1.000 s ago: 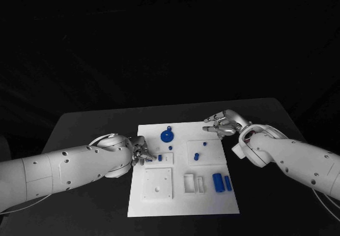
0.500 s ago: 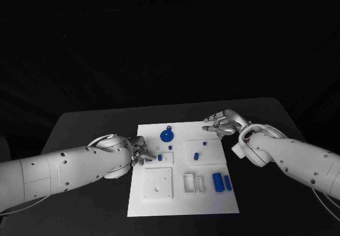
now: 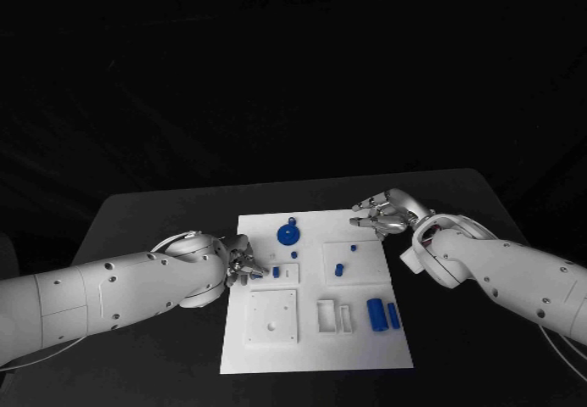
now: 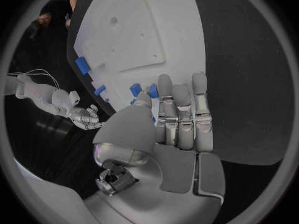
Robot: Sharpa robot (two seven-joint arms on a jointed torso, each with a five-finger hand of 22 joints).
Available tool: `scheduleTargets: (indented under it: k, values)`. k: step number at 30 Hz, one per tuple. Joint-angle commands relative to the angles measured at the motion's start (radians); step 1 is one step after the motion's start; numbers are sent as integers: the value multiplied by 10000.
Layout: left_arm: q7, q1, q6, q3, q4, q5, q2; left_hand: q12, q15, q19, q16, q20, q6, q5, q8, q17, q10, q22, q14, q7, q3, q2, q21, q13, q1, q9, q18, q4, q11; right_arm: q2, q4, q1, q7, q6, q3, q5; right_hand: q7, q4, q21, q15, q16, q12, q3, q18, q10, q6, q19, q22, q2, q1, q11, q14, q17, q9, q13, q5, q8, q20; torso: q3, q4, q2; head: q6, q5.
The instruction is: Assemble the parts on the task board
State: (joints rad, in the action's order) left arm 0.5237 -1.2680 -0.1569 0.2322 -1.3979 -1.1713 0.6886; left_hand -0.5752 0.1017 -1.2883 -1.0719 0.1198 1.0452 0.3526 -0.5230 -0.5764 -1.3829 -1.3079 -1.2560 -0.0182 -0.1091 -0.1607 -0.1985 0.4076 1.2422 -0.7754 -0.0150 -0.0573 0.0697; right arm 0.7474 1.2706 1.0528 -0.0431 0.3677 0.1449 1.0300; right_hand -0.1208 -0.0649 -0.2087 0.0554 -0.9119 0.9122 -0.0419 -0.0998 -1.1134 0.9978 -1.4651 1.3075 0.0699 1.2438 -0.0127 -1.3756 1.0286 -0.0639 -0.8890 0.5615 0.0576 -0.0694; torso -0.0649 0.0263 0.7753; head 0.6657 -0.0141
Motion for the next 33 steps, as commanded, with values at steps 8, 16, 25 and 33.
scheduleTargets:
  k: [8,16,25,33]
  values:
    - [400,64,585,65,147,-54,-85,41,11,13,-9,23,30,2,-30,-10,-55,-179,-56,-23,1151,-86,-39,-7,45,17,149,1221,-17,-12,1,-10,-44,-135,3,5,-3,21,39,0,-2,23,-14,-76,82,-77,-271,255,-21,-99,9,17,12,-13,7,18,51,-42,-2,3,1,4,20]
    - [358,64,669,65,106,79,-84,39,4,23,-10,17,33,-16,-22,-26,-58,-180,-52,-21,1149,-86,-40,1,65,35,149,1264,-20,-18,-10,-15,-48,-130,3,5,-3,21,39,0,-2,23,-14,-76,82,-77,-271,255,-21,-99,9,17,12,-13,7,18,51,-42,1,2,0,10,30]
    - [300,64,763,63,88,109,-73,43,3,26,-5,17,34,-55,-15,-32,-56,-182,-52,-15,1148,-87,-43,3,88,49,149,1319,-23,-21,-16,-26,-51,-133,3,5,-3,21,39,0,-2,23,-14,-76,82,-77,-271,255,-21,-99,9,17,12,-13,7,18,51,-42,13,2,4,24,41]
    - [283,64,793,61,92,106,-62,41,3,25,-7,17,36,-62,-18,-35,-58,-183,-54,-16,1145,-88,-46,5,93,50,149,1331,-21,-21,-20,-40,-53,-139,3,5,-3,21,39,0,-2,23,-14,-76,82,-77,-271,255,-21,-99,9,17,12,-13,7,18,51,-42,10,-8,1,46,44]
